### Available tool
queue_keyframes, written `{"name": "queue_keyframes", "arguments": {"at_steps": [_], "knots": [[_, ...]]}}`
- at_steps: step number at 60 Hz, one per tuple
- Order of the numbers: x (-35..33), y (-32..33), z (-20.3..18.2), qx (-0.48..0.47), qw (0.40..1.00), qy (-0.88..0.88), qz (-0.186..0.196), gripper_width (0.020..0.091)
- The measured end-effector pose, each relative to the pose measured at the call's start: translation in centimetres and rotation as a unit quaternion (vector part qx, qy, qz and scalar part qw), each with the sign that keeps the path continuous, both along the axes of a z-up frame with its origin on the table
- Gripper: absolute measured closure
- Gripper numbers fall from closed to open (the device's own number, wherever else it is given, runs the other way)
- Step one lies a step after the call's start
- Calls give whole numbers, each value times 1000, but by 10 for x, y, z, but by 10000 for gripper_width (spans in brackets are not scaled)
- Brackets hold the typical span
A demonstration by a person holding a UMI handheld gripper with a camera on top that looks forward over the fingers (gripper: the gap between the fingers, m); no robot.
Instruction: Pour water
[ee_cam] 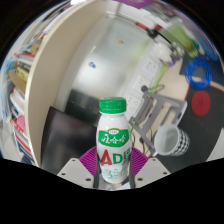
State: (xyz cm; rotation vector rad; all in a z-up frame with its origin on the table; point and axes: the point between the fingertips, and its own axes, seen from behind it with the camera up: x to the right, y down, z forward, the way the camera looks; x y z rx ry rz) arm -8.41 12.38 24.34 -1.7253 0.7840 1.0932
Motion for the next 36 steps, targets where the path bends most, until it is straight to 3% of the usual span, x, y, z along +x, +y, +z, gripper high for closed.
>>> {"name": "queue_keyframes", "arguments": {"at_steps": [6, 15, 24, 36], "knots": [[53, 0, 24, 45, 983, -175, -29, 692], [146, 5, 20, 44, 914, -394, -84, 681], [196, 13, -14, 39, 880, -462, -107, 660], [238, 25, -87, -5, 864, -491, -111, 660]]}}
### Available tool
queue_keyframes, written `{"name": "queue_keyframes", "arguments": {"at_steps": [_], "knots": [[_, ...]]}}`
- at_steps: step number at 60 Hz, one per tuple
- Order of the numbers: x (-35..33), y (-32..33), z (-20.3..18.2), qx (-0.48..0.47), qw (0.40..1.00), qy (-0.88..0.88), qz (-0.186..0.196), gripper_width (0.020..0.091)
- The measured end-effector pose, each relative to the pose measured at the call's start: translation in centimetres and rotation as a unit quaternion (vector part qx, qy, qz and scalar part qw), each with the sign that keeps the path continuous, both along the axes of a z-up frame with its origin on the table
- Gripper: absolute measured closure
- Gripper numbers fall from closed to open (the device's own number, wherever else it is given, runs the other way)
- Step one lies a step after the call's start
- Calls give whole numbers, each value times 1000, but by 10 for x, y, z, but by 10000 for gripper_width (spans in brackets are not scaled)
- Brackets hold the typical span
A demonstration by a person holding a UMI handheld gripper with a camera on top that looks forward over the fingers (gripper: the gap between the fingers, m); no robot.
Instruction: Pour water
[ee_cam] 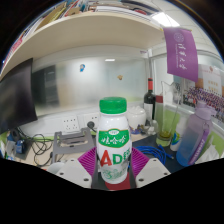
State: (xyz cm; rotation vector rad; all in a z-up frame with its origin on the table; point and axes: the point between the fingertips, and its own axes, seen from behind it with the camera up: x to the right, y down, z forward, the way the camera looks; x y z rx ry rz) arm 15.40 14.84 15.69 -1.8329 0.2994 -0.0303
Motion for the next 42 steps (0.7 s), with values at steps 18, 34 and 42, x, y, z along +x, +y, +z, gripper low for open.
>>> {"name": "queue_keyframes", "arguments": {"at_steps": [18, 34, 42], "knots": [[6, 15, -45, 8, 1000, -4, 10, 614], [-10, -6, -62, -35, 998, 4, 48, 239], [-10, -39, -77, -84, 995, -11, 57, 242]]}}
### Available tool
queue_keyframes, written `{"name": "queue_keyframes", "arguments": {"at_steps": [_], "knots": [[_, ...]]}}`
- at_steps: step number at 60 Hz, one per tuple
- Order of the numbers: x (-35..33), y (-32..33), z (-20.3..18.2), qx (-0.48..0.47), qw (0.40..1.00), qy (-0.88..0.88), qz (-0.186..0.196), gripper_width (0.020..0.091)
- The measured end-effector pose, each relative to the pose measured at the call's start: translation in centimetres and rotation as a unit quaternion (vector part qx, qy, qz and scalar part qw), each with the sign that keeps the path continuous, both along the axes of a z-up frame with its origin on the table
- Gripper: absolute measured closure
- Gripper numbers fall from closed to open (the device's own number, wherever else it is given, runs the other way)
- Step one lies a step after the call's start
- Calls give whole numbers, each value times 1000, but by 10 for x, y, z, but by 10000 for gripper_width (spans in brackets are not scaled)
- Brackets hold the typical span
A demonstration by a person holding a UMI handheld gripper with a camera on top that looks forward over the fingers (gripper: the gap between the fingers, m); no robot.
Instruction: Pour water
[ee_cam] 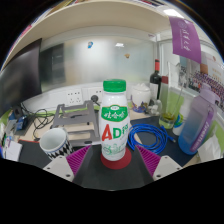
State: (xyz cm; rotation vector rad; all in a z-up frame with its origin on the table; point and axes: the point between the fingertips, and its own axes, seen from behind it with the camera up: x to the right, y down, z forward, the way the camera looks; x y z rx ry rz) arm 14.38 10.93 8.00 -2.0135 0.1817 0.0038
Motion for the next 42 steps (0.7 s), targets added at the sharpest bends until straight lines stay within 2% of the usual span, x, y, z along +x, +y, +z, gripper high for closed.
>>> {"name": "queue_keyframes", "arguments": {"at_steps": [9, 28, 42], "knots": [[-1, -47, 17, -27, 1000, 10, 5, 242], [13, -110, 96, -30, 999, 11, 4, 245], [13, -123, 112, -33, 999, 15, 13, 260]]}}
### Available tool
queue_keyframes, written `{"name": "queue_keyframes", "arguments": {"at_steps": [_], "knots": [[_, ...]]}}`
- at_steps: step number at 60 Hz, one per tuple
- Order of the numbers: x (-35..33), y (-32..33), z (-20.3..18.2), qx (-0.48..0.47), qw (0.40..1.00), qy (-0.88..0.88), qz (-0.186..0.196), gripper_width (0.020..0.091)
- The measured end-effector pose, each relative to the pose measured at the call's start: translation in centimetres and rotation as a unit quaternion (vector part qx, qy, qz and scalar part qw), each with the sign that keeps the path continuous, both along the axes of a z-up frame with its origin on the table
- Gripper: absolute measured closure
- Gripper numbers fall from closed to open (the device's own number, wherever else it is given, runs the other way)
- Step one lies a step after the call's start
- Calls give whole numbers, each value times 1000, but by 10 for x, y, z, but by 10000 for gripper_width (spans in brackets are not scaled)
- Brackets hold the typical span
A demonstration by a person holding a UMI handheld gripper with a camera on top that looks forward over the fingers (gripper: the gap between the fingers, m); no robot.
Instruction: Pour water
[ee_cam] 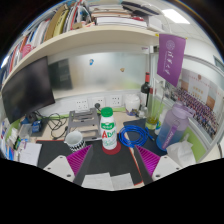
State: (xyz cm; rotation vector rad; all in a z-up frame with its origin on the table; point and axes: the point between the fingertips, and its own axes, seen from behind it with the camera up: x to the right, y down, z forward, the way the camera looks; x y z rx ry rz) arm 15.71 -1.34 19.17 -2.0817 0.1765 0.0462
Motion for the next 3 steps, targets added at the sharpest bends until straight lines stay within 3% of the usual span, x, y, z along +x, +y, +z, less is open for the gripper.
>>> {"name": "queue_keyframes", "arguments": {"at_steps": [3], "knots": [[-1, 0, 0, -1, 1000, 7, 0, 265]]}}
